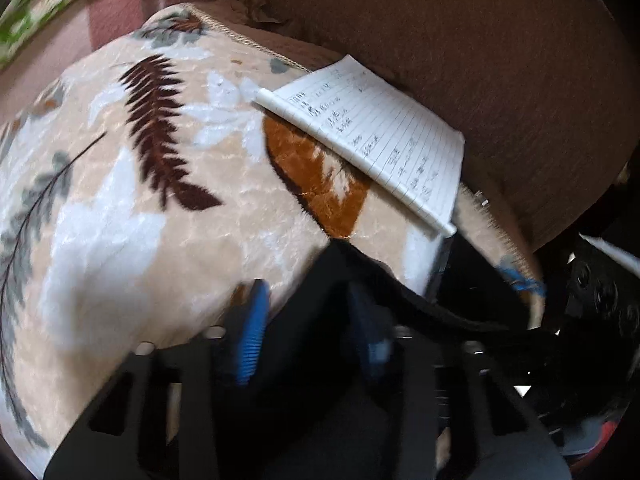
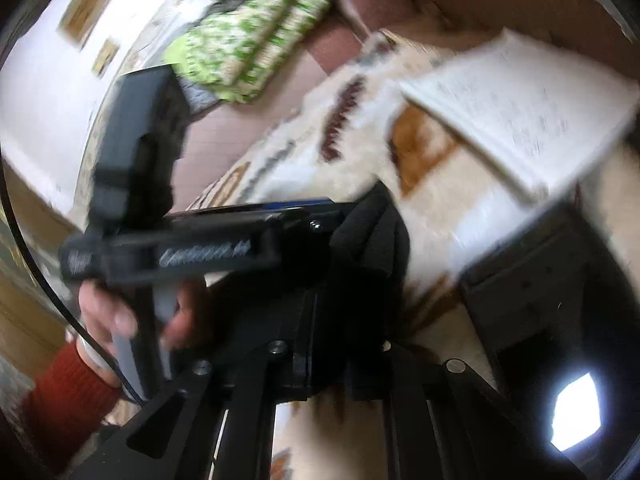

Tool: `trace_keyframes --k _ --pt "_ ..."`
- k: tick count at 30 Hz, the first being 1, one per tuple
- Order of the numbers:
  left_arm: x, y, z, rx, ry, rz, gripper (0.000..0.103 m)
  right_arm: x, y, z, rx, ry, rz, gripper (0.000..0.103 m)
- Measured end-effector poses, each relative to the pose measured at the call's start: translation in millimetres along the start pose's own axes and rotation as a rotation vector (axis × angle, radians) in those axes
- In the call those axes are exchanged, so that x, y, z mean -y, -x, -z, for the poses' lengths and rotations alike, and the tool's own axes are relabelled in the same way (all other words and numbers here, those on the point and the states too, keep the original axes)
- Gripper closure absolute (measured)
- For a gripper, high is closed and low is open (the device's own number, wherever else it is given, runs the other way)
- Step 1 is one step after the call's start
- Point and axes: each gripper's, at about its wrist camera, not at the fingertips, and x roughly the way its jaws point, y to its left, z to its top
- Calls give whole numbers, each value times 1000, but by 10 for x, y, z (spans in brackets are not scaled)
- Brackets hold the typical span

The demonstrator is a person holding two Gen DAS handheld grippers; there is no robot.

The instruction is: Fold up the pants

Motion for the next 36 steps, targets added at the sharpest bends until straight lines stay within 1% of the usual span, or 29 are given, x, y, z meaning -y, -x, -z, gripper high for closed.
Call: trace_keyframes --k 3,5,6,7,8,9,10,11,12,13,15,16,17,18,19,20,21,22,23,24,25,27,28,30,31,32,35,36 --pt "-135 406 49 70 53 -16 66 -382 189 -85 43 124 20 94" --pt "-313 744 137 109 123 -15 64 -707 288 -125 56 213 16 94" --pt "-425 916 206 134 158 -22 56 -901 314 -124 58 264 18 94" --pt "-565 1160 328 172 199 -51 44 -1039 329 -109 59 302 16 94" --pt "-666 1311 417 198 227 -76 39 -1199 329 -70 56 346 9 94" --pt "-788 1493 545 232 261 -106 36 -1362 313 -24 50 387 -2 94" --pt "-875 1652 672 258 287 -126 36 -1558 259 50 34 437 -20 94" --pt "-994 1850 867 274 313 -143 36 -1673 190 97 22 467 -29 94" --pt "-1053 1948 977 277 327 -158 36 -1814 84 181 0 504 -39 94" --pt "-1136 2077 1164 276 350 -193 36 -1896 -26 251 -21 521 -43 94" --pt "-1232 2199 1423 271 380 -245 35 -2050 -373 448 -92 531 -67 94" --pt "-1269 2235 1560 266 398 -270 33 -2082 -533 540 -124 537 -73 89" --pt "-1319 2260 1695 260 424 -289 32 -2108 -783 672 -172 539 -53 82" --pt "-1362 2254 1810 255 448 -294 32 -2111 -956 764 -221 532 -29 78" --pt "-1395 2246 1899 250 475 -290 32 -2134 -1044 824 -263 535 -23 74" --pt "-1423 2223 1993 244 506 -280 32 -2166 -980 839 -242 552 -24 71" --pt "-1434 2188 2047 239 523 -270 32 -2183 -888 816 -231 563 -43 66" --pt "-1420 2150 2106 233 533 -260 32 -2182 -740 767 -232 559 -92 51" --pt "-1384 2089 2155 227 536 -259 32 -2153 -560 702 -214 545 -133 34" --pt "-1343 2079 2183 223 531 -260 32 -2108 -411 635 -179 534 -148 28" --pt "-1287 2046 2215 220 519 -263 32 -2030 -216 553 -122 521 -145 25" --pt "-1194 1959 2262 216 506 -268 31 -1895 -47 462 -89 492 -109 25" --pt "-1158 1896 2272 208 512 -264 31 -1802 -7 417 -80 468 -89 27" --pt "-1097 1740 2261 180 530 -254 31 -1615 -60 328 -78 393 -44 48" --pt "-1057 1648 2234 171 539 -268 31 -1565 -129 286 -86 366 -36 68" --pt "-1025 1598 2215 172 537 -290 31 -1506 -240 243 -97 336 -35 78" --pt "-947 1450 2131 174 525 -400 31 -1475 -474 247 -116 328 -18 80" --pt "-949 1419 2131 167 538 -408 32 -1486 -541 257 -131 340 -10 80"
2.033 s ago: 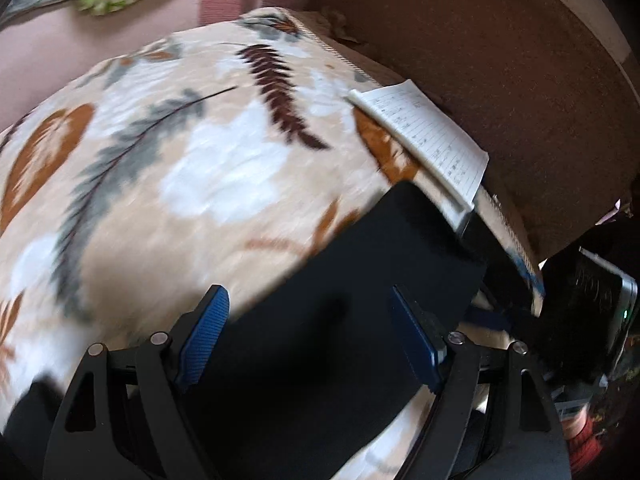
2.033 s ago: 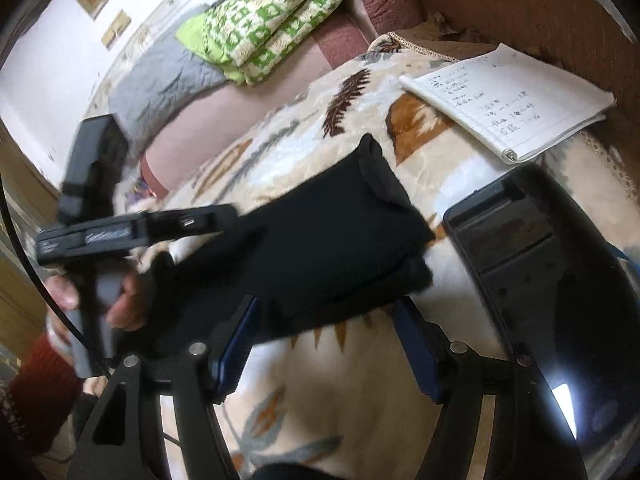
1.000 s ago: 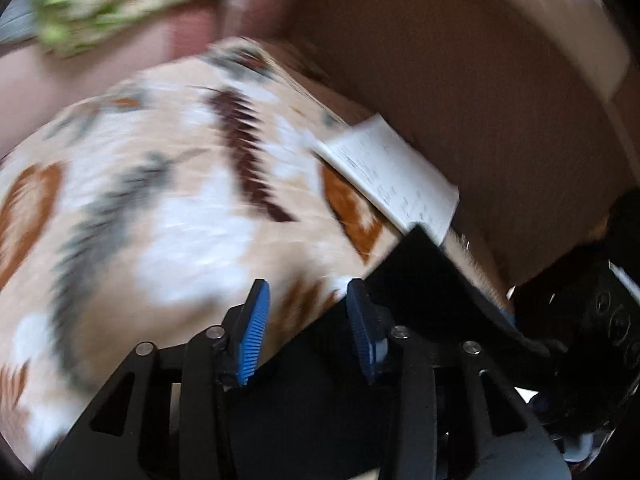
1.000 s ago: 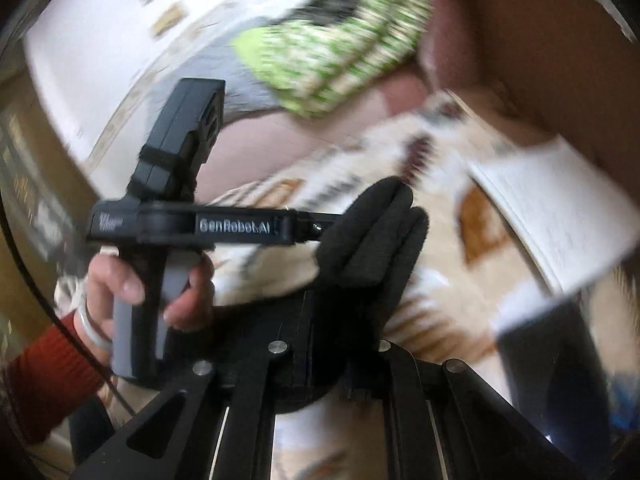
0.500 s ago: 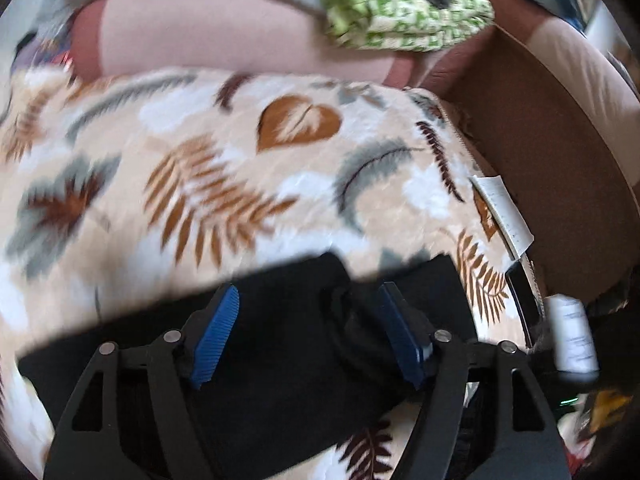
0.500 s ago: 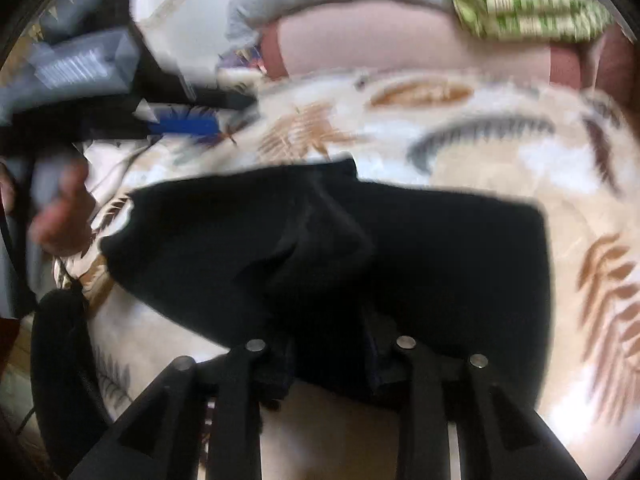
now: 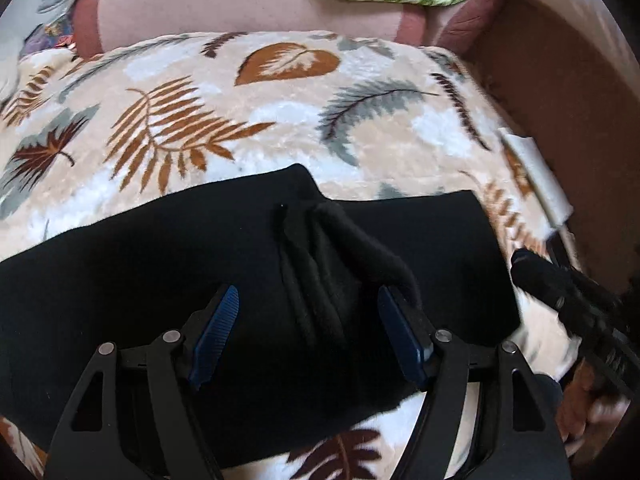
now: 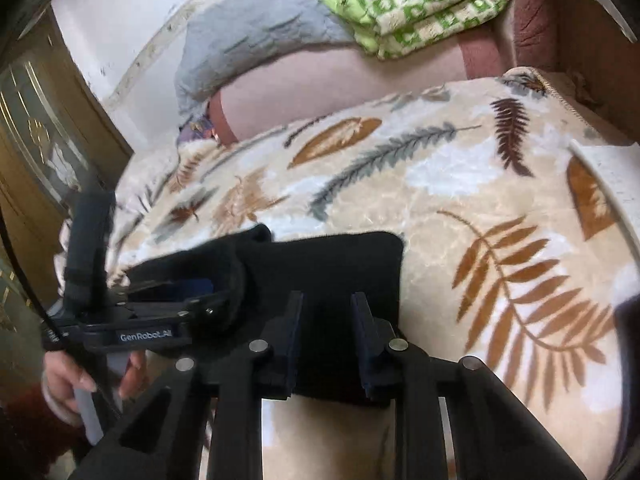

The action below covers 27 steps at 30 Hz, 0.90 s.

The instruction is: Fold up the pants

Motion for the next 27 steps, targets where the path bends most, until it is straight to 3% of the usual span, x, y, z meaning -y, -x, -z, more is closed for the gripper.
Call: trace_keyframes --k 3,6,9,14,18,23,27 --pt "24 14 50 -5 5 -16 53 -16 -152 53 -48 26 22 80" --pt "41 23 126 9 -19 -38 58 61 -256 110 -65 4 7 81" --pt "3 69 146 -2 6 -10 65 -11 -202 79 -55 29 5 76" --pt "-94 243 195 10 38 -5 65 -249 -50 22 -12 76 -49 76" --pt "-239 393 294 34 59 -46 63 -458 -301 12 -51 115 -52 76" --pt "-484 524 395 59 92 -102 53 -749 -635 105 -105 155 -96 79" --pt "-618 613 424 77 109 -127 53 -863 -601 122 -105 195 -78 79"
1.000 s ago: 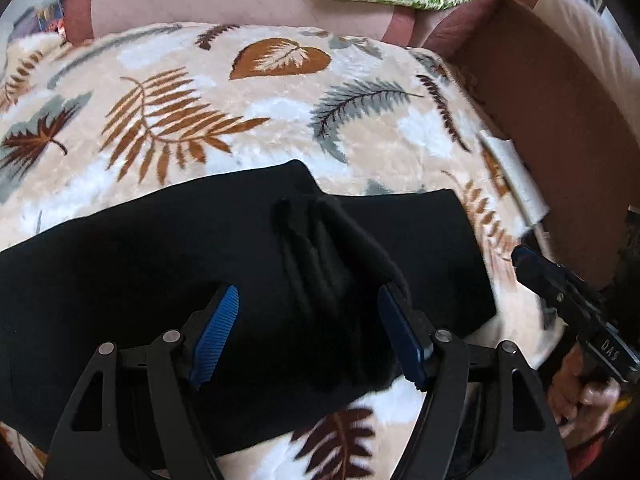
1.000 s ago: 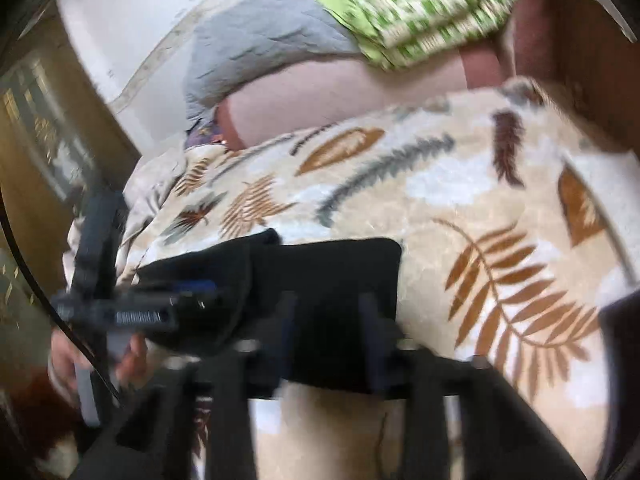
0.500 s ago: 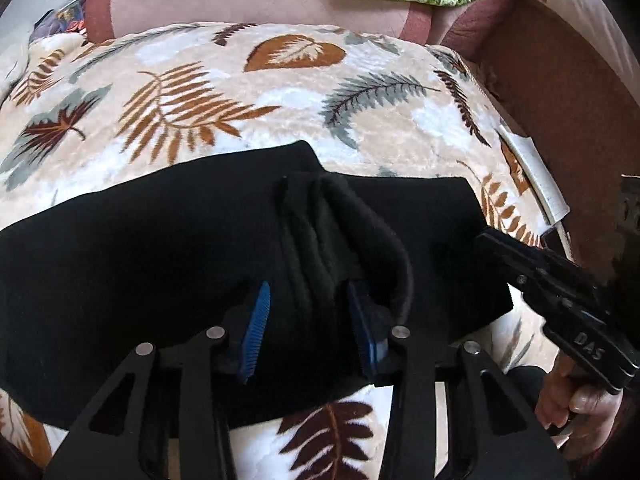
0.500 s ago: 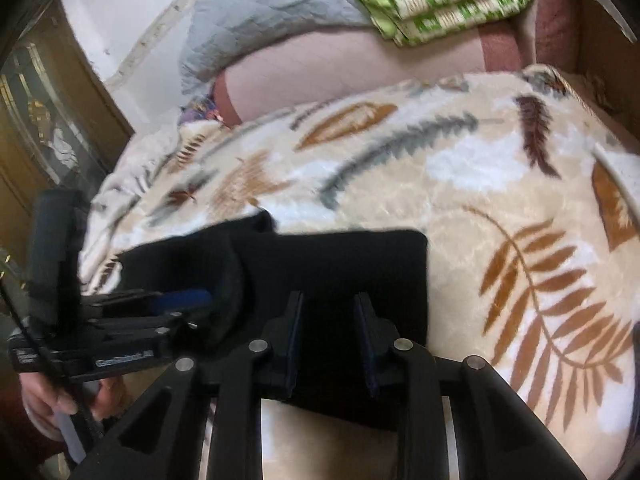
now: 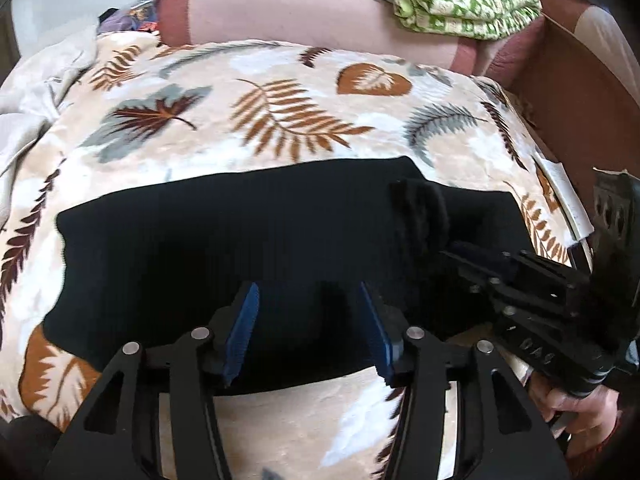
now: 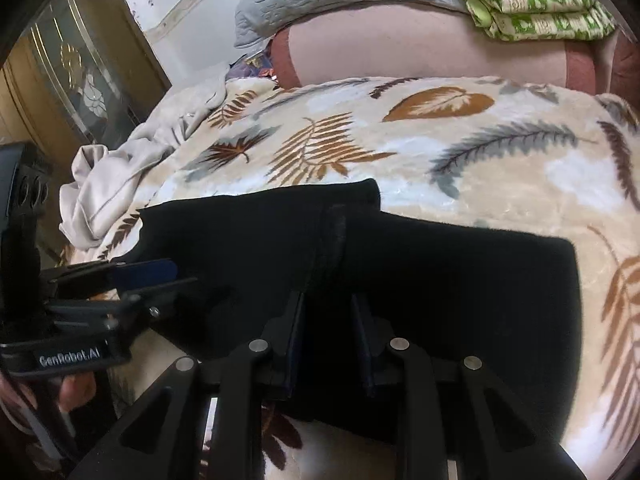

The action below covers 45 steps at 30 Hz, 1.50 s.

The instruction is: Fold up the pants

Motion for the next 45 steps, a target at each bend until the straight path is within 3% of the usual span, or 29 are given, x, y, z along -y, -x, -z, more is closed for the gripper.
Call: trace_keyframes --k 5,8,13,18,26,30,34,37,39,40,45 --pt "-99 75 24 32 20 -9 46 40 162 -26 39 -39 6 76" --pt "-123 76 32 26 30 -10 46 60 -23 25 -21 -44 5 76" --pt "-171 134 60 32 43 -14 38 -1 139 -34 18 -25 14 76" --pt "-207 172 85 36 54 -12 38 -11 271 -92 43 -25 23 75" --pt "-371 169 158 18 113 -2 35 -112 261 -172 58 -5 25 59" --pt "-427 161 197 11 124 -10 34 -60 101 -199 33 -39 29 58" --pt "-512 141 227 2 150 -16 34 -109 -151 -154 -25 -19 106 57" --pt "-567 116 248 -5 160 -20 34 -219 -212 -107 -4 37 159 51" --pt "-587 117 253 -4 166 -20 34 -259 -235 -103 -13 75 219 73" --pt "-598 125 254 -3 169 -17 34 -256 -218 -118 -16 79 212 91" --pt "-653 208 277 14 199 -4 34 -258 -16 -225 19 34 124 102"
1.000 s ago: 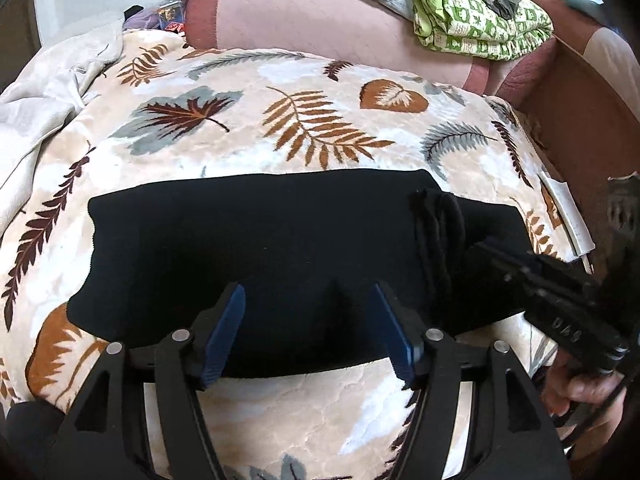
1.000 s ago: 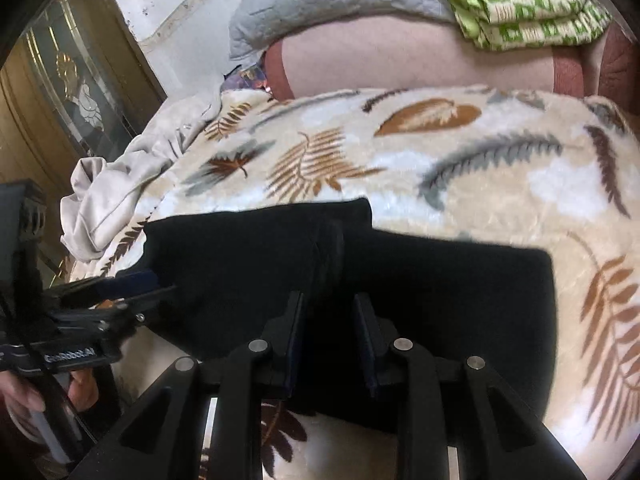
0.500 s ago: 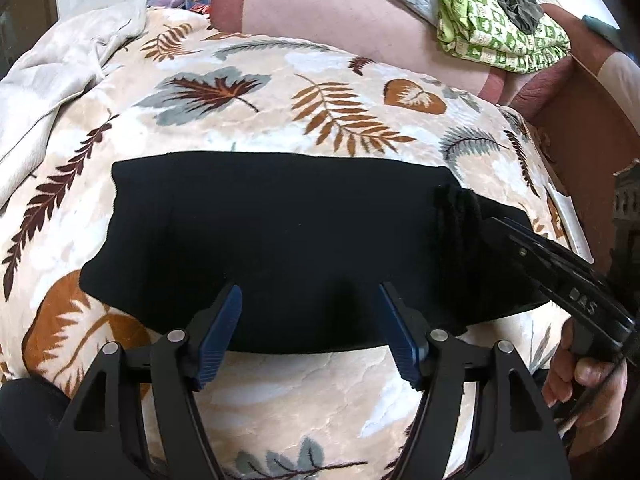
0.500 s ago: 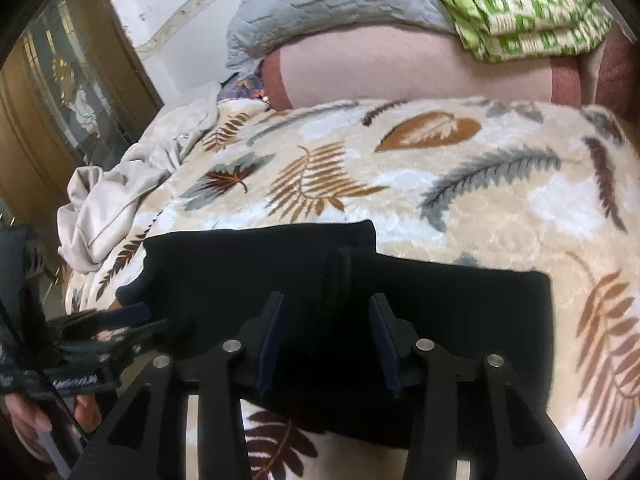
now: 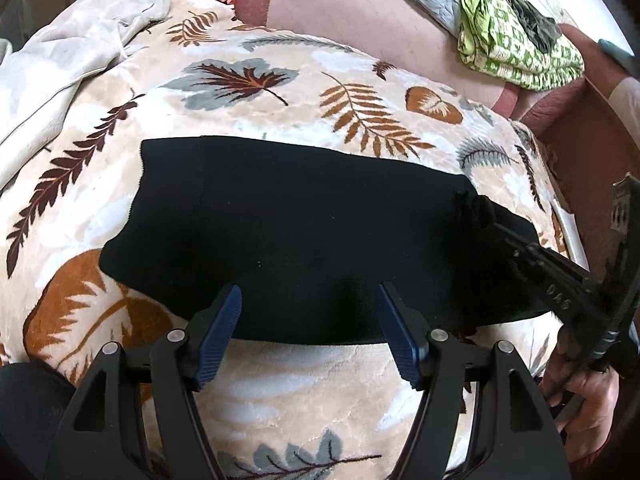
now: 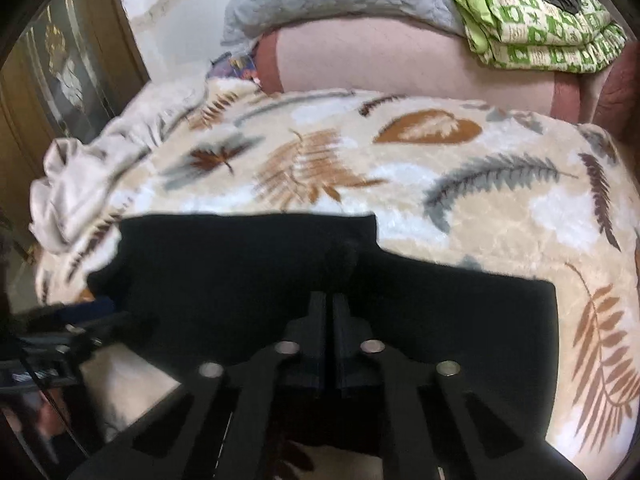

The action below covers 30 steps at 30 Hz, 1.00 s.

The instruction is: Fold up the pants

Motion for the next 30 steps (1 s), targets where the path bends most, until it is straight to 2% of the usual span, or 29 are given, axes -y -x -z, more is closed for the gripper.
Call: trace_keyframes --k 2,5,7,9,10,12,16,22,24,27,30 --pt "-17 11 9 5 10 -5 34 -18 -5 -36 14 -7 -14 102" --pt "-26 -5 26 -1 11 -17 34 18 -172 -1 -28 -25 -12 101" --pt "-30 -10 36 -4 17 -20 34 43 -191 45 -31 -40 -27 96" --pt "-27 -5 44 -2 18 -23 34 61 -124 53 -25 -57 -51 88" --pt "-26 -2 46 -2 18 -25 34 66 -68 39 -20 -65 -76 77" --pt "-26 -1 45 -2 19 -24 34 37 29 6 5 -54 -98 64" --pt "-23 9 56 -1 24 -19 30 -108 149 -84 44 6 -111 63" --pt "-74 91 97 1 47 -11 27 -251 104 -127 36 20 -148 60" --pt "-138 114 138 -8 75 -7 27 -295 74 -147 35 25 -159 54" --pt "-280 133 221 -25 152 11 26 -372 19 -193 26 51 -180 53" --pt "-377 128 286 -33 193 -3 26 -458 -52 -266 15 84 -184 53"
